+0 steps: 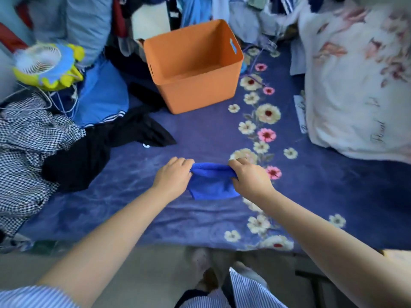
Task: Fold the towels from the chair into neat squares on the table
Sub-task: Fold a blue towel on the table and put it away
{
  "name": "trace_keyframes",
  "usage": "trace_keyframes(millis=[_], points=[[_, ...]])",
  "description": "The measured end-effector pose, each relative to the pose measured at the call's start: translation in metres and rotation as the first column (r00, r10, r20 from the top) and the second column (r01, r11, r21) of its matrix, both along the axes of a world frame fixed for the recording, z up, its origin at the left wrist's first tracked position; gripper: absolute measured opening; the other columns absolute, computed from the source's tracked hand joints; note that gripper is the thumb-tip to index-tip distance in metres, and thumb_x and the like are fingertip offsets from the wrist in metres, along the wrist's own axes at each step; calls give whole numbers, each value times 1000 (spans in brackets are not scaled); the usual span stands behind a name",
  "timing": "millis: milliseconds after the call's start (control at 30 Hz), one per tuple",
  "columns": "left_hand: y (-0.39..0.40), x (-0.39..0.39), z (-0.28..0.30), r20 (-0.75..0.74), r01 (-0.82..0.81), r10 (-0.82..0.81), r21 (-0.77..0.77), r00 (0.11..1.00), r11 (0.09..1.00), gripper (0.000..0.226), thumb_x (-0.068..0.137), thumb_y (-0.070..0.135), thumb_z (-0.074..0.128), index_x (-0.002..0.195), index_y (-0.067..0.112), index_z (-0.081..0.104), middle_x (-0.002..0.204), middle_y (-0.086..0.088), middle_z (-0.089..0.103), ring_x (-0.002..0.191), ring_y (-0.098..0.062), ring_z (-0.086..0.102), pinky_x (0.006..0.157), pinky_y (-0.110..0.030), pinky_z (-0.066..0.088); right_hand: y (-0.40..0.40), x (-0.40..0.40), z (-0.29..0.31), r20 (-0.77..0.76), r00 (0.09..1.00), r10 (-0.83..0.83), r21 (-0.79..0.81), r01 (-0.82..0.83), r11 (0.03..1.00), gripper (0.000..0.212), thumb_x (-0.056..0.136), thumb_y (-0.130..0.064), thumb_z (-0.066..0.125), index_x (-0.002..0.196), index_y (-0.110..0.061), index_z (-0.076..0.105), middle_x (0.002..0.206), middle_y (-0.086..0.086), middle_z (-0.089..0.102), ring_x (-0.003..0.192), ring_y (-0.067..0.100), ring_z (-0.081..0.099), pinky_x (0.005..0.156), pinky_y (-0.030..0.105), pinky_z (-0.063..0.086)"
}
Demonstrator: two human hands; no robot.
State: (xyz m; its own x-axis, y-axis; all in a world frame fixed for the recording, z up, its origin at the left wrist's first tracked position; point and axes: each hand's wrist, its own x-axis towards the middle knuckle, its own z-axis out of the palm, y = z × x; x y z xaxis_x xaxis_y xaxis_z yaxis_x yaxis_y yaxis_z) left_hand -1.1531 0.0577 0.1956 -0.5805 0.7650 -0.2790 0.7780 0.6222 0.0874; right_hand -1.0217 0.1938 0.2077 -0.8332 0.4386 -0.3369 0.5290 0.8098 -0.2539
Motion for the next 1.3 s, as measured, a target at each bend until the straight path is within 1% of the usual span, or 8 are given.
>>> trace_keyframes(millis=[100,167,233,367,700,900,1133,1300], points=[[21,-34,7,-124,59,-53,43,991,997,25,78,23,68,100,12,62,94,-1,66,98,-22,58,66,-28,50,18,-36,7,-40,997,-65,12,65,998,31,87,-8,43,118,-9,48,118,13,52,98,36,58,63,33,36],[38,-66,8,-214,142,-135,19,968,990,34,42,27,89,63,17,64,53,6,61,56,-17,60,39,-17,39,38,-67,9,-72,994,-78,7,78,997,30,86,-6,43,115,-7,50,114,14,52,94,37,58,61,34,37],[54,-92,14,-209,101,-100,-3,973,995,37,33,30,91,53,20,61,42,7,55,45,-15,55,34,-14,32,58,-93,13,-114,992,-62,1,63,998,28,85,-5,44,112,-5,51,110,16,53,91,38,58,63,37,43],[93,-143,33,-150,11,2,82,989,997,20,90,29,55,101,13,58,97,-1,66,98,-23,52,63,-31,36,106,-153,26,-164,986,-3,-36,-3,999,29,84,-4,45,112,-6,52,108,17,54,90,37,56,67,40,47],[191,-298,66,-34,-168,196,385,980,907,35,96,19,44,129,8,47,131,-13,50,113,-35,52,84,-41,41,213,-319,72,-403,915,-20,-13,16,1000,33,75,4,48,106,0,59,106,22,59,99,35,53,76,39,44],[253,-375,51,118,-266,240,506,964,820,31,93,12,48,123,4,52,120,-19,55,111,-32,49,84,-29,33,281,-407,56,-437,898,-46,-54,25,998,35,69,10,48,99,2,62,100,24,61,94,35,55,74,36,40],[307,-436,-30,265,-283,178,439,948,853,23,86,0,53,108,1,58,112,-18,59,107,-31,53,80,-26,32,346,-476,-26,-191,981,28,-115,-51,992,28,72,11,49,97,6,61,103,22,61,100,33,54,81,33,35],[331,-455,-97,692,-624,283,306,665,719,35,85,-6,53,69,25,50,71,-7,59,78,-35,68,83,-48,55,370,-498,-78,-49,995,90,-106,-95,990,25,75,7,47,85,-15,54,77,5,50,82,18,42,56,26,22]])
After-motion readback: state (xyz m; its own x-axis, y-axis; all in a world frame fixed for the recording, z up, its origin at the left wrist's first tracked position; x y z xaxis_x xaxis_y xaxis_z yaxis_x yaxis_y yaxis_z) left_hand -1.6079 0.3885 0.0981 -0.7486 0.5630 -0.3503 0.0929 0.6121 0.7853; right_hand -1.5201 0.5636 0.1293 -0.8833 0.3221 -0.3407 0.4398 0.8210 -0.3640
